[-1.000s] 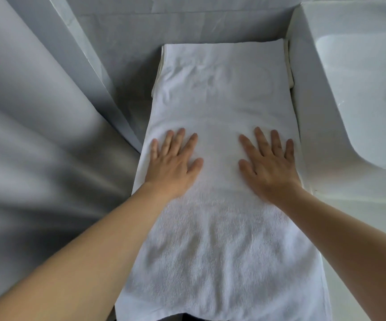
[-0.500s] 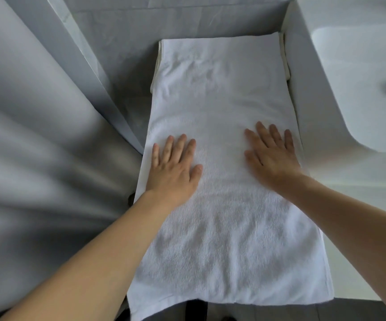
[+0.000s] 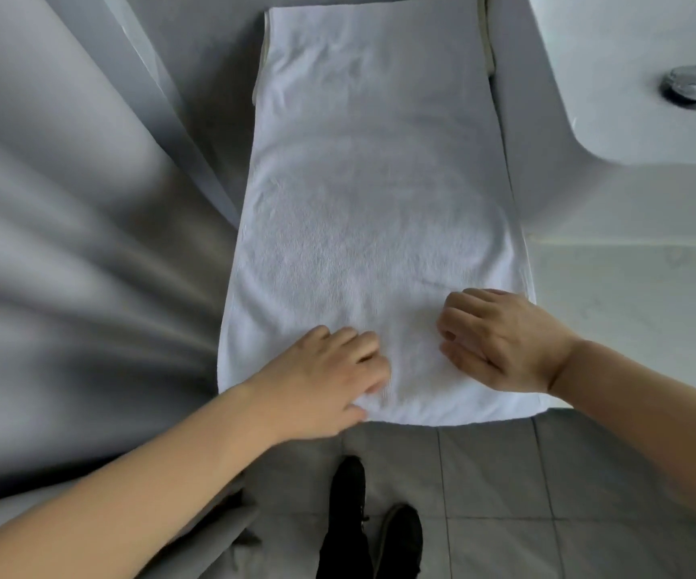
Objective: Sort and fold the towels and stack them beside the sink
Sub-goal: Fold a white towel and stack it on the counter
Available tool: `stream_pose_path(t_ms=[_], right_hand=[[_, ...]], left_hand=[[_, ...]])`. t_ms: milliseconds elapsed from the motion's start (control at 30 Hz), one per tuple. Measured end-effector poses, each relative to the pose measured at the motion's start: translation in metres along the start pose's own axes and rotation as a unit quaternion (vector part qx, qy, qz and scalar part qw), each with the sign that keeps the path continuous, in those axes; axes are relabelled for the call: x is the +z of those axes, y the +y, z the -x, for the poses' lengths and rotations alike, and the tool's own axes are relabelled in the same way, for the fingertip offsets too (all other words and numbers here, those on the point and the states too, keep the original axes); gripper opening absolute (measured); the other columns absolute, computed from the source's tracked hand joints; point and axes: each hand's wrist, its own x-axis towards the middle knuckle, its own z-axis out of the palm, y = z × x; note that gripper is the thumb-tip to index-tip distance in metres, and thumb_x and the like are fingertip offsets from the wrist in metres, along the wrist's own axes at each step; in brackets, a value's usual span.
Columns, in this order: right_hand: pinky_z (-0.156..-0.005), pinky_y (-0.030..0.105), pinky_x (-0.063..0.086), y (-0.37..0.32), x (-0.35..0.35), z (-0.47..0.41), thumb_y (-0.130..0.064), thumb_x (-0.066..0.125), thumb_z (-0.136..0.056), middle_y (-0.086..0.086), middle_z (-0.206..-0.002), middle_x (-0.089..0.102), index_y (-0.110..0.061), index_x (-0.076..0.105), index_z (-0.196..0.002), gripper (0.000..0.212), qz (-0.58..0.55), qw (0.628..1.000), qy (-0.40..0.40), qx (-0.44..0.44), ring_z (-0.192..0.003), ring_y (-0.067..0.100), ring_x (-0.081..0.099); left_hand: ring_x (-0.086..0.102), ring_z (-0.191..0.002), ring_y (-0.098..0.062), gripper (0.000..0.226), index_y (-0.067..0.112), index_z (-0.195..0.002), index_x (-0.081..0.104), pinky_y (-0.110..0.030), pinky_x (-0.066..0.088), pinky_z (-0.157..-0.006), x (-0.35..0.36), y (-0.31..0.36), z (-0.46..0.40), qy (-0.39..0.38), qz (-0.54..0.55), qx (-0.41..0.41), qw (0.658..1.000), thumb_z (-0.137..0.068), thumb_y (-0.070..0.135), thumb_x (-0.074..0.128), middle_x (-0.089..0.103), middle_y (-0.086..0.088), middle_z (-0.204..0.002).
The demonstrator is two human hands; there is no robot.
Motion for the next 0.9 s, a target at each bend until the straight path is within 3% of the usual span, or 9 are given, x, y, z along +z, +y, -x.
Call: stream_pose_path(t_ms=[167,300,367,500,567,667,767,833,900], right_hand=[[-0.058,0.024,0.036,-0.014,-0.009,0.008,-0.043,0.050,-0.091,-0.001,-0.078,0.053,-0.012,0.059,-0.083,0.034,0.007,0.998,-0.030,-0.055,-0.060,0.018,0.045],[-0.060,0.024,0.041,-0.023,-0.008,0.010,-0.064,0.051,-0.082,-0.008,-0.082,0.056,-0.019,0.056,-0.092,0.046,0.020,0.994,-0.104,-0.031,-0.063,0.013,0.049],[-0.061,0.024,0.038,-0.023,-0.007,0.005,-0.063,0.053,-0.082,-0.011,-0.083,0.056,-0.023,0.052,-0.096,0.042,0.028,0.993,-0.117,0.010,-0.066,0.012,0.049],[-0.067,0.029,0.040,-0.017,-0.017,-0.016,-0.034,0.046,-0.095,-0.011,-0.082,0.052,-0.025,0.045,-0.096,0.009,-0.013,0.976,-0.177,0.126,-0.077,0.018,0.054],[-0.072,0.031,0.045,-0.011,-0.020,-0.028,-0.029,0.044,-0.096,-0.012,-0.090,0.054,-0.028,0.044,-0.099,0.003,-0.037,0.963,-0.201,0.177,-0.083,0.019,0.056],[-0.086,0.029,0.042,0.002,-0.021,-0.036,-0.030,0.054,-0.095,-0.007,-0.116,0.046,-0.028,0.040,-0.119,0.028,-0.018,0.964,-0.163,0.209,-0.101,0.019,0.052],[-0.087,0.028,0.040,0.004,-0.019,-0.041,-0.025,0.052,-0.096,-0.005,-0.107,0.042,-0.025,0.047,-0.114,0.019,0.064,0.978,-0.126,0.153,-0.097,0.019,0.048],[-0.082,0.032,0.046,-0.002,-0.022,-0.044,-0.024,0.044,-0.098,-0.008,-0.096,0.044,-0.024,0.053,-0.105,0.011,0.032,0.970,-0.167,0.174,-0.091,0.018,0.053],[-0.080,0.031,0.045,-0.007,-0.030,-0.050,-0.028,0.042,-0.097,-0.009,-0.098,0.045,-0.025,0.050,-0.100,0.009,-0.022,0.947,-0.234,0.220,-0.092,0.017,0.053]], left_hand=[[0.042,-0.086,-0.003,0.010,0.031,-0.089,0.059,-0.022,0.034,-0.079,-0.020,-0.005,-0.017,-0.100,0.156,-0.083,0.979,-0.087,0.037,0.067,0.043,0.017,-0.092],[0.048,-0.068,0.003,0.008,0.027,-0.088,0.062,-0.013,0.041,-0.066,-0.042,-0.021,-0.030,-0.186,0.334,-0.149,0.912,-0.091,0.027,0.069,0.056,0.018,-0.084],[0.048,-0.066,0.000,0.007,0.022,-0.088,0.063,-0.016,0.040,-0.063,-0.051,-0.031,-0.036,-0.182,0.386,-0.178,0.887,-0.092,0.024,0.068,0.057,0.013,-0.079],[0.049,-0.062,0.000,0.007,0.018,-0.088,0.063,-0.015,0.040,-0.062,-0.055,-0.043,-0.047,-0.087,0.465,-0.269,0.839,-0.093,0.019,0.068,0.055,0.011,-0.074],[0.051,-0.070,-0.007,0.010,0.020,-0.087,0.060,-0.021,0.042,-0.066,-0.050,-0.043,-0.051,-0.025,0.388,-0.283,0.877,-0.093,0.023,0.068,0.055,0.008,-0.081],[0.049,-0.082,-0.019,0.021,0.021,-0.083,0.045,-0.033,0.044,-0.068,-0.040,-0.028,-0.049,0.081,0.080,-0.214,0.970,-0.091,0.009,0.060,0.046,0.005,-0.093],[0.048,-0.085,-0.017,0.012,0.020,-0.089,0.043,-0.029,0.041,-0.068,-0.031,-0.011,-0.037,0.072,0.065,-0.142,0.985,-0.089,0.015,0.054,0.045,0.006,-0.094],[0.045,-0.089,-0.015,0.025,0.020,-0.095,0.043,-0.024,0.038,-0.073,-0.026,-0.002,-0.030,0.044,0.080,-0.153,0.984,-0.083,0.035,0.058,0.043,0.007,-0.098],[0.041,-0.092,-0.016,0.038,0.017,-0.104,0.043,-0.023,0.038,-0.078,-0.023,0.002,-0.029,0.027,0.034,-0.165,0.985,-0.078,0.040,0.059,0.039,0.004,-0.103]])
